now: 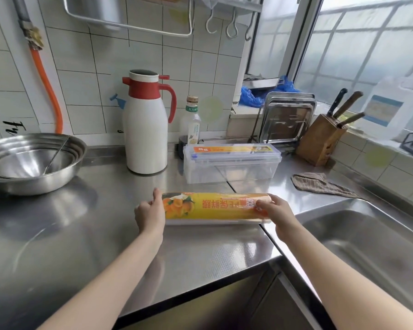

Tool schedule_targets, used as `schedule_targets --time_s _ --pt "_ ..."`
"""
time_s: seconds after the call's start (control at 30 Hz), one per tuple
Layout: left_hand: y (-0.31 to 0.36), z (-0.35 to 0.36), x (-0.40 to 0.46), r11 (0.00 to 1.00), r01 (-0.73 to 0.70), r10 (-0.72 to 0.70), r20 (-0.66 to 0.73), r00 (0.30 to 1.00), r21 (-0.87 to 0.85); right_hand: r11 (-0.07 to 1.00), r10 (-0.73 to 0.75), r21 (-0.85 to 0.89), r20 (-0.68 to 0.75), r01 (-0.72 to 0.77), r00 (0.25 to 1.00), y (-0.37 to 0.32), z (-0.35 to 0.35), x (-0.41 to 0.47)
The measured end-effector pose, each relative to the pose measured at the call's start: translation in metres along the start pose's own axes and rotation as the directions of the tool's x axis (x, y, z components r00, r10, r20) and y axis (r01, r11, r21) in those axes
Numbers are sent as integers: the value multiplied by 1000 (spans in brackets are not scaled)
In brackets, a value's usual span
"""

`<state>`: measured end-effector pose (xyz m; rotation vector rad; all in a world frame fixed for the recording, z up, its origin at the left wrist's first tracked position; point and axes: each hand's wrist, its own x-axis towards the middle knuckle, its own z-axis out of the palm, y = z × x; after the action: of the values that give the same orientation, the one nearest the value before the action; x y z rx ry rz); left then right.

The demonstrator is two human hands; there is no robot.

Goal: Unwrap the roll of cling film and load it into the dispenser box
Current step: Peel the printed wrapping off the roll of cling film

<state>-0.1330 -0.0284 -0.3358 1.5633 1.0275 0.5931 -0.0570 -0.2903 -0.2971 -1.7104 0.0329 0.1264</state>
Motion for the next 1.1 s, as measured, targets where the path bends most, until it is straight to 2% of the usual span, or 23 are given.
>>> schedule_targets --time_s 0.13,0.2,0.27,0.33,0.4,0.47,0.53,0.6,0.67,0.8,1.0,1.1 --pt "-4 -1 -1 994 -18 20 -18 1000 105 995 14 -94 4 -14 1000 2 3 5" --pt "-7 -3 0 994 -43 44 -3 999 96 941 7 -338 -19 -13 1000 2 7 7" --pt "-8 -7 1 995 -34 30 54 998 90 779 -25 -627 0 20 1000 -2 11 4" --pt "-6 -11 4 998 5 -13 143 990 56 548 -93 -823 121 152 988 -8 19 -2" --pt "-3 -16 10 996 85 -82 238 968 -2 319 -110 -885 320 338 941 -11 33 -9" --pt "0 -24 16 985 175 -162 331 929 -9 176 -73 -843 504 509 860 -14 52 -14" --pt "3 -29 19 974 225 -216 426 878 30 132 -64 -779 611 614 789 -19 72 -15" --pt "6 -32 19 965 249 -257 503 825 84 100 -66 -742 660 663 748 -24 91 -16" --pt "9 -33 19 960 261 -272 588 762 104 67 -43 -732 676 678 735 -25 105 -16" --pt "11 -35 22 952 305 -206 716 668 -11 6 -59 -757 652 653 756 -21 116 -12" --pt "18 -36 19 940 340 -230 733 641 -3 -4 -71 -763 645 646 761 -17 118 -6" --pt "17 -35 24 930 366 -266 703 659 8 8 -75 -763 644 646 762 -16 118 -5"
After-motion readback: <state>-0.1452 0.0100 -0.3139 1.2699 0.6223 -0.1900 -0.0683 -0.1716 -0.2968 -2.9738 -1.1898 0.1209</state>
